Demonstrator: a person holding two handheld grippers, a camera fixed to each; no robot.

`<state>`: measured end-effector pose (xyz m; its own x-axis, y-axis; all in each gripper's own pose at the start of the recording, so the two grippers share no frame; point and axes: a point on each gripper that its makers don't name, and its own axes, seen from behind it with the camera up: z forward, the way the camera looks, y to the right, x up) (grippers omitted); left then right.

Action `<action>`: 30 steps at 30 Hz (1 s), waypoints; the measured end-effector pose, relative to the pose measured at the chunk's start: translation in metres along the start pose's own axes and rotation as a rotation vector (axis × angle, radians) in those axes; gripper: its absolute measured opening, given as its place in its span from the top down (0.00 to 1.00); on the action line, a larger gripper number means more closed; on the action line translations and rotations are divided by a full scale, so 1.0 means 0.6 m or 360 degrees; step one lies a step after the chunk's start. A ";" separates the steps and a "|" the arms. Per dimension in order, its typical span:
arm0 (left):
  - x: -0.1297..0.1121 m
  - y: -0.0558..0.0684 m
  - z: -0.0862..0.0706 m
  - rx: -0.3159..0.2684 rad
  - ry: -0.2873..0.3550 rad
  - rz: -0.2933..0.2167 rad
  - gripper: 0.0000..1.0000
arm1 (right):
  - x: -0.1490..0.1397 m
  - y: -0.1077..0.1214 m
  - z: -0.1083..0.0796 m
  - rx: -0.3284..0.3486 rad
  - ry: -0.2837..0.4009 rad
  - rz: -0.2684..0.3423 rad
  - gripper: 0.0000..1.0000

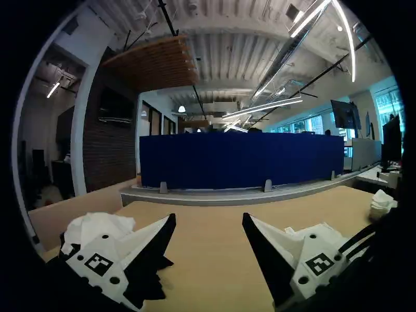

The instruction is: Fold towel

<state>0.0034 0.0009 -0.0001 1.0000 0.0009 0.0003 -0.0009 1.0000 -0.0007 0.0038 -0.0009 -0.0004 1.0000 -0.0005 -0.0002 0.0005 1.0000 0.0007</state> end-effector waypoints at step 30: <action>0.084 0.117 -0.030 -0.0519 -0.0376 0.0232 0.05 | 0.061 -0.104 -0.041 0.0473 -0.0504 -0.0247 0.00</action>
<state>0.0539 0.0711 -0.0184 0.9618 0.1805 0.2058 -0.1044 0.9368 -0.3338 0.0402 -0.0632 -0.0251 0.9388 -0.1968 0.2827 0.1043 0.9446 0.3114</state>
